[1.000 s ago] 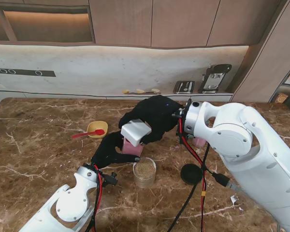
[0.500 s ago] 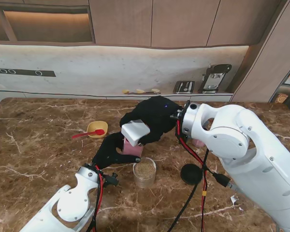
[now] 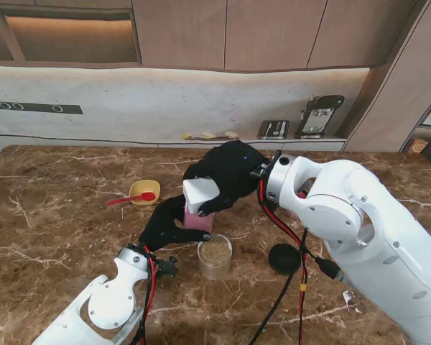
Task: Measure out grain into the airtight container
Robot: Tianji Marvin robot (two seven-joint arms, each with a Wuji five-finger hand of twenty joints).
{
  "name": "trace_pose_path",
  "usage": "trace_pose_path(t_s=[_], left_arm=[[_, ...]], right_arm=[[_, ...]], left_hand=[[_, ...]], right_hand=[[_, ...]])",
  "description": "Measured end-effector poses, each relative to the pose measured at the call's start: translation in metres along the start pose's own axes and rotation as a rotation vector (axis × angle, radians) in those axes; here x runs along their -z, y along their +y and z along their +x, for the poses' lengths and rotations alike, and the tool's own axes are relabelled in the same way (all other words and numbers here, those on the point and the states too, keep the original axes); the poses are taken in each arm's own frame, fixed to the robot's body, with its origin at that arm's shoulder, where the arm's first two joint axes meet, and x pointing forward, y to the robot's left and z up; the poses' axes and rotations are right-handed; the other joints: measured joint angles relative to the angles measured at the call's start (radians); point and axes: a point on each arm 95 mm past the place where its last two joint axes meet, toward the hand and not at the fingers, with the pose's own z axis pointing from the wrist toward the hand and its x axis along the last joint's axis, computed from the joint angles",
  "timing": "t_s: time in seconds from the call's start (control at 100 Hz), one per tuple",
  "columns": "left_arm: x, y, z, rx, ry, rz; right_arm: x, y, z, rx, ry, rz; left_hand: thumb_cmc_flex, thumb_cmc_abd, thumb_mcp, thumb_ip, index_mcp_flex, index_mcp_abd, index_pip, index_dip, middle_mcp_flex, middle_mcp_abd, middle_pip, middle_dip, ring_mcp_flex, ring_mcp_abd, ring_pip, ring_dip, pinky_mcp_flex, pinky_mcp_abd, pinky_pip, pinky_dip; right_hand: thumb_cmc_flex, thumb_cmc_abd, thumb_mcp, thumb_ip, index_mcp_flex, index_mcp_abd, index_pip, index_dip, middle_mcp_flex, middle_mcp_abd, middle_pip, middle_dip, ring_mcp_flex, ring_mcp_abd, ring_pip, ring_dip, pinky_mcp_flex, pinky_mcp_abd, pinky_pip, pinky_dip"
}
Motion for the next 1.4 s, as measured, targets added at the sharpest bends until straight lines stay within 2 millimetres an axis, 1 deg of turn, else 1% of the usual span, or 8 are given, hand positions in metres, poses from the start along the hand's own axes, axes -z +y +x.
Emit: trace_pose_path(t_s=[0.26,0.47,0.75,0.92,0.98,1.05,1.15,1.4], left_arm=[[-0.001,0.001,0.002,0.022,0.001,0.025],[0.0,0.003,0.002,0.042,-0.014,0.033],[0.0,0.002,0.005,0.035,-0.012,0.04],[0.0,0.002,0.006,0.033,-0.012,0.039],[-0.001,0.002,0.006,0.033,-0.01,0.04],[-0.002,0.001,0.006,0.034,-0.008,0.041],[-0.003,0.001,0.007,0.034,-0.006,0.04],[-0.003,0.003,0.008,0.03,-0.001,0.033]], right_arm=[[-0.002,-0.005,0.001,-0.006,-0.024,-0.102],[-0.003,-0.011,0.003,-0.018,-0.046,-0.13],[-0.003,-0.011,0.005,-0.018,-0.094,-0.149],[-0.003,-0.01,0.008,0.049,-0.127,-0.167],[-0.004,-0.011,0.009,0.082,-0.143,-0.185],[-0.005,-0.012,0.009,0.137,-0.165,-0.205],[-0.006,-0.015,0.008,0.154,-0.182,-0.216],[-0.004,-0.017,0.005,0.143,-0.194,-0.191]], left_hand=[[0.0,0.0,0.0,0.0,0.0,0.0,0.0,0.0,0.0,0.0,0.0,0.0,0.0,0.0,0.0,0.0,0.0,0.0,0.0,0.0],[0.0,0.0,0.0,0.0,0.0,0.0,0.0,0.0,0.0,0.0,0.0,0.0,0.0,0.0,0.0,0.0,0.0,0.0,0.0,0.0],[0.0,0.0,0.0,0.0,0.0,0.003,0.0,0.0,0.0,0.0,0.001,0.001,0.0,0.001,0.0,0.0,0.0,0.0,0.0,0.0],[0.0,0.0,0.0,0.0,0.0,0.011,0.0,0.0,0.0,0.003,0.013,0.001,0.001,0.001,0.0,0.0,0.0,0.001,0.0,0.0],[0.0,0.0,0.0,0.0,0.0,0.011,0.0,0.0,0.0,0.003,0.013,0.001,0.001,0.001,0.0,0.0,0.0,0.001,0.0,0.0],[0.0,0.0,0.0,0.0,0.0,0.016,0.0,0.0,0.0,0.003,0.016,0.001,0.001,0.001,0.0,0.0,0.0,0.001,0.0,0.0],[0.0,0.0,0.0,0.0,0.0,0.017,0.0,0.0,0.0,0.003,0.016,0.001,0.001,0.001,0.0,0.0,0.0,0.001,0.0,0.0],[0.0,0.0,0.0,0.0,0.0,0.015,0.0,0.0,0.0,0.003,0.016,0.001,0.001,-0.003,0.0,0.0,0.0,0.002,0.0,0.0]], right_hand=[[-0.011,-0.076,0.001,-0.004,0.066,0.002,0.075,0.017,0.071,0.002,0.041,0.029,0.046,0.001,0.058,0.0,0.033,0.003,0.063,0.0],[-0.011,-0.094,0.005,-0.025,0.067,0.002,0.131,0.0,0.086,0.002,0.053,0.051,0.055,0.001,0.061,0.0,0.041,0.004,0.074,0.0],[-0.067,-0.066,-0.022,-0.022,0.128,0.003,0.151,-0.025,0.15,-0.004,0.077,0.052,0.113,0.015,0.111,0.024,0.093,0.02,0.144,0.0],[-0.085,-0.04,-0.108,0.004,0.191,-0.009,0.154,0.026,0.208,-0.016,0.114,0.053,0.167,0.018,0.15,0.024,0.155,0.026,0.203,-0.02],[-0.109,0.004,-0.178,0.023,0.203,-0.039,0.158,0.029,0.228,-0.021,0.126,0.053,0.19,0.016,0.177,0.024,0.187,0.023,0.228,-0.037],[-0.152,0.065,-0.261,0.086,0.204,-0.078,0.164,0.032,0.246,-0.023,0.134,0.053,0.201,0.016,0.228,0.024,0.217,0.021,0.257,-0.062],[-0.267,0.134,-0.241,0.151,0.203,-0.101,0.145,0.031,0.252,-0.024,0.137,0.053,0.201,0.016,0.283,0.024,0.246,0.019,0.279,-0.087],[-0.493,0.341,-0.163,0.152,0.111,-0.089,0.053,-0.011,0.236,-0.004,0.091,0.002,0.201,0.028,0.23,-0.016,0.236,0.024,0.28,-0.101]])
